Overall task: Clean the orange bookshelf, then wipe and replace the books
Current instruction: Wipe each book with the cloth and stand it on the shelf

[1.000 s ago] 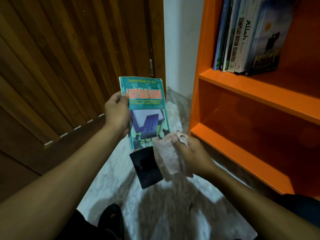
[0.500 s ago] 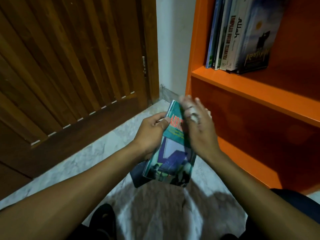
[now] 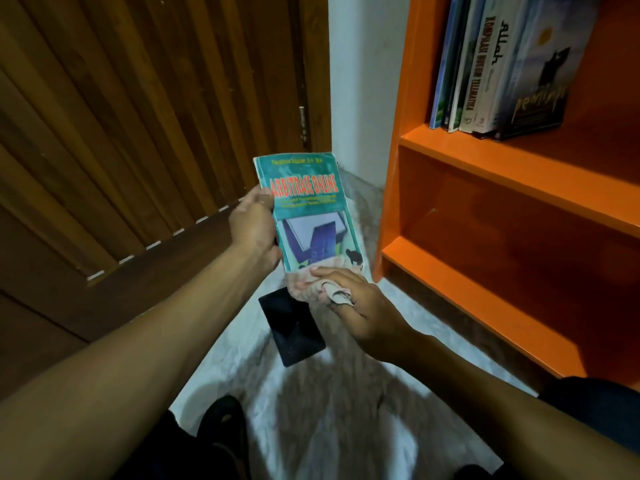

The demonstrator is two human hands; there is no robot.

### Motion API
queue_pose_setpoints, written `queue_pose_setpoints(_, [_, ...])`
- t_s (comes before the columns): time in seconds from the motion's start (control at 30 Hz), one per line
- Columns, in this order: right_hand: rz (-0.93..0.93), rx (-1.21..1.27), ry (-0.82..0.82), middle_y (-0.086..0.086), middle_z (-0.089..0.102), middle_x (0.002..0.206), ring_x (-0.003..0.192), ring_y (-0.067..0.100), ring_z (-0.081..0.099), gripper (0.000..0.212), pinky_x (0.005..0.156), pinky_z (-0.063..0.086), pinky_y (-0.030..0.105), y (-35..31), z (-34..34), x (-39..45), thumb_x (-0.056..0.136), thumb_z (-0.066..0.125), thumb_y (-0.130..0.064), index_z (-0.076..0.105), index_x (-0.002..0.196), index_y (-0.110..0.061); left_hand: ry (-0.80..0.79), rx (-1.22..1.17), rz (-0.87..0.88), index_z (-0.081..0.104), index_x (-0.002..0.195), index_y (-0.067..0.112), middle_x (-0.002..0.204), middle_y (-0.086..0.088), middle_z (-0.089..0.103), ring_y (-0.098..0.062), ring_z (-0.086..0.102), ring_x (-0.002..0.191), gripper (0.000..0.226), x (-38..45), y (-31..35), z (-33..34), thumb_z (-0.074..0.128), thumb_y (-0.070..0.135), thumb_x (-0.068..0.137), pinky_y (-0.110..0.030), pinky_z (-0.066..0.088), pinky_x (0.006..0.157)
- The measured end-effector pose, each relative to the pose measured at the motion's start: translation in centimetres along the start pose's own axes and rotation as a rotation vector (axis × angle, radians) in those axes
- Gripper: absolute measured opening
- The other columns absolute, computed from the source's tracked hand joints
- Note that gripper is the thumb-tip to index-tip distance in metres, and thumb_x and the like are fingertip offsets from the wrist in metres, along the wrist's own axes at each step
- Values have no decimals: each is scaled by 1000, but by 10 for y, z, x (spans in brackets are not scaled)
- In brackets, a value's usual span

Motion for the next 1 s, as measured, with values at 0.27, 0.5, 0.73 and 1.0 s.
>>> queue_pose_setpoints(0.27, [321,148,-65,-17,68,97,92,-3,62,12,78,45,18,16,-4,-2,103,50,-30,60,99,-34,-128,210,258,60,127,13,107,-2,72,-18,72,92,27,-7,17,-2,44,16,105,-34,62,78])
queue_pose_setpoints(0.5, [549,485,278,-8,61,130,117,7,59,57,98,46,36,40,-34,2,86,68,-55,50,133,-27,-376,420,384,67,124,18,111,-3,73,-17,72,98,27,-22,20,12,49,16,103,-34,60,82])
queue_pose_setpoints(0.73, [469,537,359,-3,69,105,92,3,67,17,93,54,35,24,-60,15,98,62,-20,61,115,-21,-521,449,424,61,127,27,115,3,72,-14,71,102,30,-34,34,23,46,16,103,-31,60,80])
queue_pose_setpoints(1.0, [393,432,477,10,67,94,88,22,66,9,77,51,42,4,-100,25,95,65,-25,60,95,-18,-585,765,381,60,111,37,120,2,66,-22,67,109,20,-24,34,20,55,21,99,-49,61,78])
Point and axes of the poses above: each hand's wrist, its own x-axis towards the middle knuckle, its own z-axis out of the palm, y = z × x, the point moved 3 cm from there along x, towards the middle knuckle
